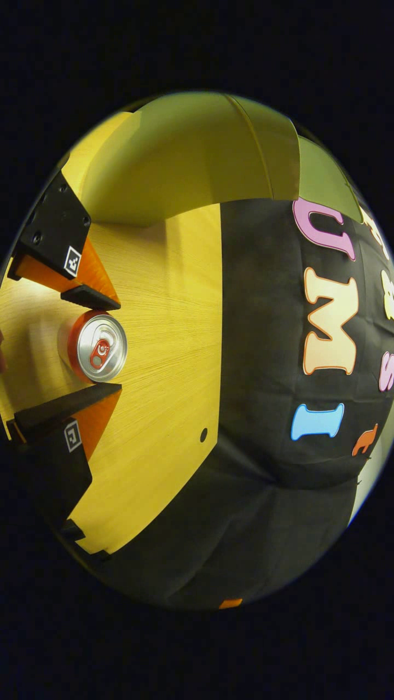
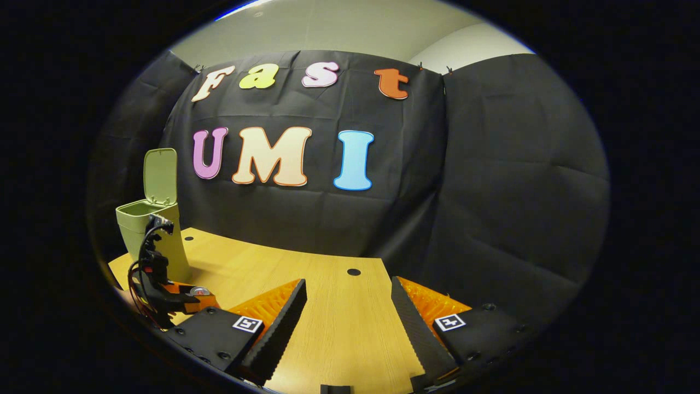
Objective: Press the lid of the desktop garbage bin to open it, pick up the crumpled paper on the desktop and throw it into the bin, then pick up the pop can on the desktop and drop it into the bin, and finally close the garbage bin lid.
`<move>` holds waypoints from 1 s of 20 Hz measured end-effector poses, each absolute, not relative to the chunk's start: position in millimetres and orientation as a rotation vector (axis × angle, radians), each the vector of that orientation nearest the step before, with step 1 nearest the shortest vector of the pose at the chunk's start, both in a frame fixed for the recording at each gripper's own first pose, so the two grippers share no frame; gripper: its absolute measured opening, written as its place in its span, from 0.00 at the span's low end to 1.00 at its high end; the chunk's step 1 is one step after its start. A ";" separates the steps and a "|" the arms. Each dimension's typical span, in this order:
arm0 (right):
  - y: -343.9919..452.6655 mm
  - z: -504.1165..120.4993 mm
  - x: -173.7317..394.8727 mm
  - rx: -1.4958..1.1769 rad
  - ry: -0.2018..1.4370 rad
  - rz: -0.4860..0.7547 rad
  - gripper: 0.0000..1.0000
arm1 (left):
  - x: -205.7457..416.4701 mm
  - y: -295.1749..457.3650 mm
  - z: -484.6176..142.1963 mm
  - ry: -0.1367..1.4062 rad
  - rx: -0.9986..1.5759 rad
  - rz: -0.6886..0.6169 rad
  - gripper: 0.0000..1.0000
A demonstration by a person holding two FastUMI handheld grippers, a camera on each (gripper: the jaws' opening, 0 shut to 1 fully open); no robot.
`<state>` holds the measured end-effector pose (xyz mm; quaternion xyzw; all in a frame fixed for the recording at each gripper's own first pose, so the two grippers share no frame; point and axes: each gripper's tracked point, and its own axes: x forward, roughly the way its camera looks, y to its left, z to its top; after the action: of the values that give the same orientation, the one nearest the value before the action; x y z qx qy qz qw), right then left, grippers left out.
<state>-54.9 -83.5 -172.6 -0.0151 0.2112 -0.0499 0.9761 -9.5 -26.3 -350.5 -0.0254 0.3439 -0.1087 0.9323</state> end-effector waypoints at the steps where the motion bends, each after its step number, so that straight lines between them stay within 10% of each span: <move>1: -82.6 -174.1 -55.2 -0.034 0.428 -0.098 0.98 | -10.3 -26.9 -354.6 0.713 -0.043 -0.224 0.80; 20: -9.6 -166.2 -37.5 0.054 0.367 0.031 0.98 | 59.6 0.5 -156.7 0.337 -0.003 -0.246 0.77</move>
<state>-37.5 -9.6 -166.2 0.0269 0.1825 0.0153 0.9827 59.6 0.5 -156.7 -0.0016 0.1674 -0.1222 0.9783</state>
